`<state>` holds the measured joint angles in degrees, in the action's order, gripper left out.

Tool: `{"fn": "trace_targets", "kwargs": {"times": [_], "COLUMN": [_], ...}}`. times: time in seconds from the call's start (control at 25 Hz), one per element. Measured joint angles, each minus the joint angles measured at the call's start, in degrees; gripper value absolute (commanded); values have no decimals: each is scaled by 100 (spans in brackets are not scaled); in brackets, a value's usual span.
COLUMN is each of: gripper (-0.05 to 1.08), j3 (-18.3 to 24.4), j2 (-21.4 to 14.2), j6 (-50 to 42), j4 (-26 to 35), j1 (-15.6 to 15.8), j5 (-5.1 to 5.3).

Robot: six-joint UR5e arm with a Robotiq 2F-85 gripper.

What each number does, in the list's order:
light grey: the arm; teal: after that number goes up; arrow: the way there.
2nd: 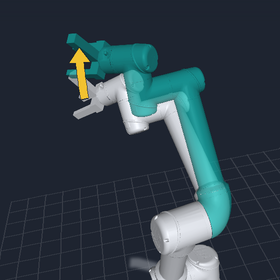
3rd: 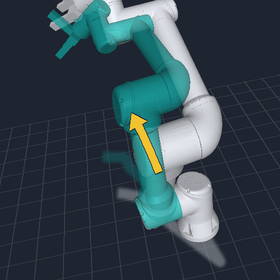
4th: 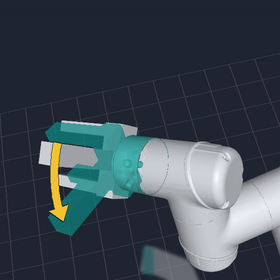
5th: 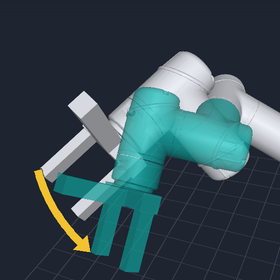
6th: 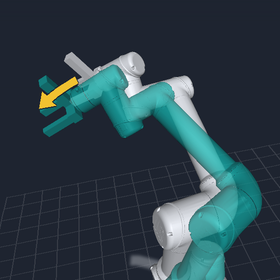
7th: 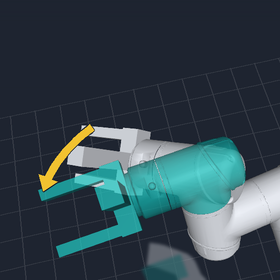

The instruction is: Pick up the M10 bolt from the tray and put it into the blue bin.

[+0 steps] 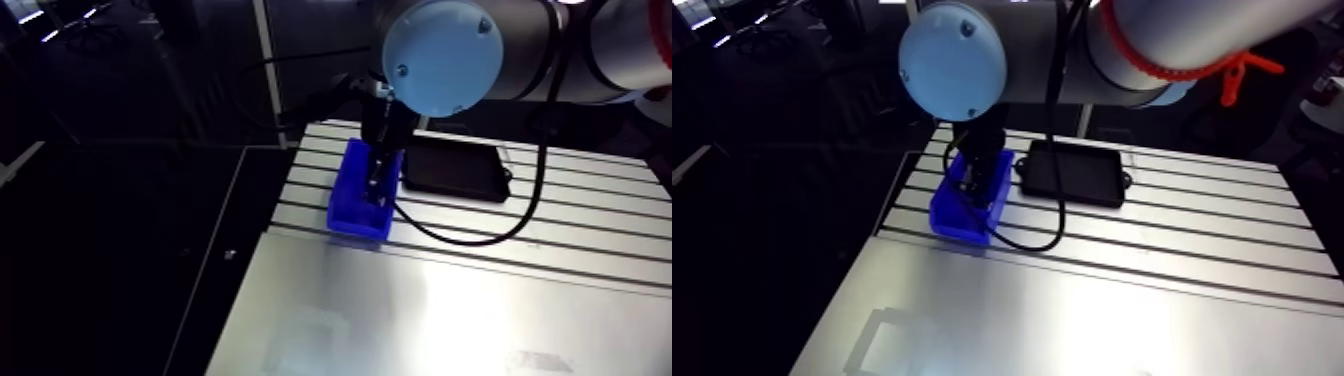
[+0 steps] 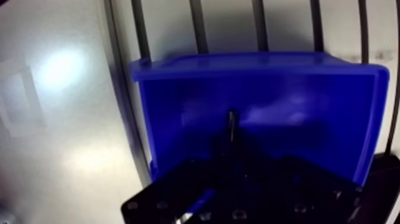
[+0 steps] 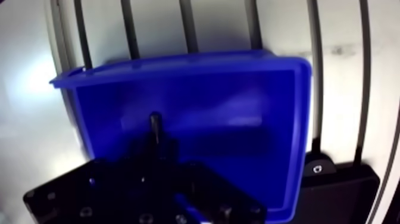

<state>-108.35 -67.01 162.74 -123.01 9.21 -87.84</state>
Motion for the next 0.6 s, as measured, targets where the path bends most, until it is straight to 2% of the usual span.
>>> {"fn": "trace_targets", "kwargs": {"times": [0.08,0.16,0.2,0.32,0.44,0.48,0.6], "gripper": [79,52,43,29,7,2,1], "j3": [1,-1,-3,-3,12,23,64], "j2": [8,16,18,19,15,11,-3], "j6": [-10,-27,-36,-67,-109,-136,-252], "j4": [-9,-37,-57,-93,-108,-109,-97], "j1": [1,1,1,1,2,2,1], "j5": [0,0,0,0,7,15,32]}}
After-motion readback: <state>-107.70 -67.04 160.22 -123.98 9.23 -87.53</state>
